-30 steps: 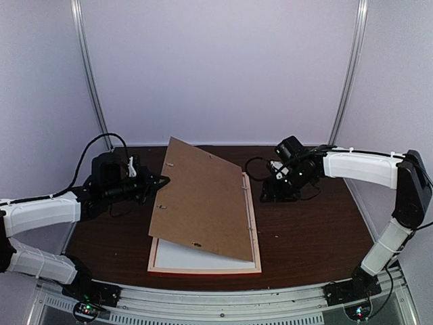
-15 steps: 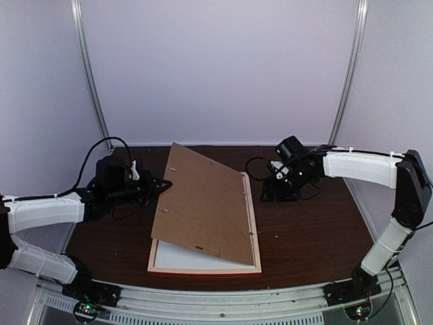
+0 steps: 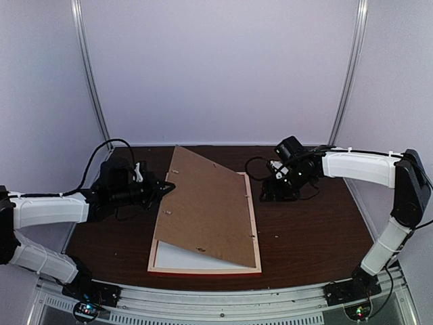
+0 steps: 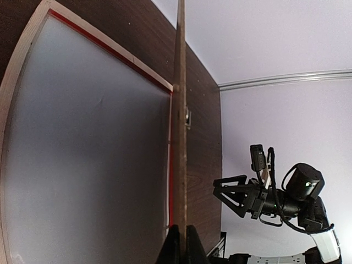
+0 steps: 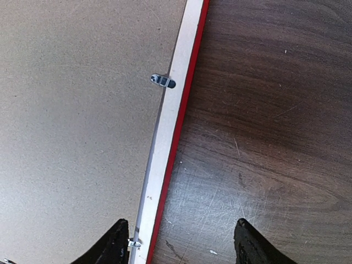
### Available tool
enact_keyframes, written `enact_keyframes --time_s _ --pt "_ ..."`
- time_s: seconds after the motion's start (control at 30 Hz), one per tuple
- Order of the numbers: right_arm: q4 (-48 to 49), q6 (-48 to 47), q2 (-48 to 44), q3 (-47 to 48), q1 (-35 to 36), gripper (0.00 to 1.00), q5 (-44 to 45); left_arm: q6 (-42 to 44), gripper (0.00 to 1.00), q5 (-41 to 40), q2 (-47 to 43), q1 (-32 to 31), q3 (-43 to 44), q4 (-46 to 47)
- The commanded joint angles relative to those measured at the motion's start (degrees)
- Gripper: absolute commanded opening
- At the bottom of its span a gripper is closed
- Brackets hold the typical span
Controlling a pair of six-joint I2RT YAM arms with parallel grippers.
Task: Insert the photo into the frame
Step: Move the backboard to the frame body.
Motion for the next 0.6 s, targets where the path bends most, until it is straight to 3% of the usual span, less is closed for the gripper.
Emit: enact_keyframes --time_s 0.0,0.57 --pt "1.1 0.2 0.4 -0.6 -0.3 0.65 -0.3 -0.6 0.0 0.8 0.1 -0.4 0.3 8.8" --pt "2.6 -0.1 1.2 -1.2 -0.2 0.65 -2.9 0.8 0.0 1.7 2.1 -0.7 -0.8 10.4"
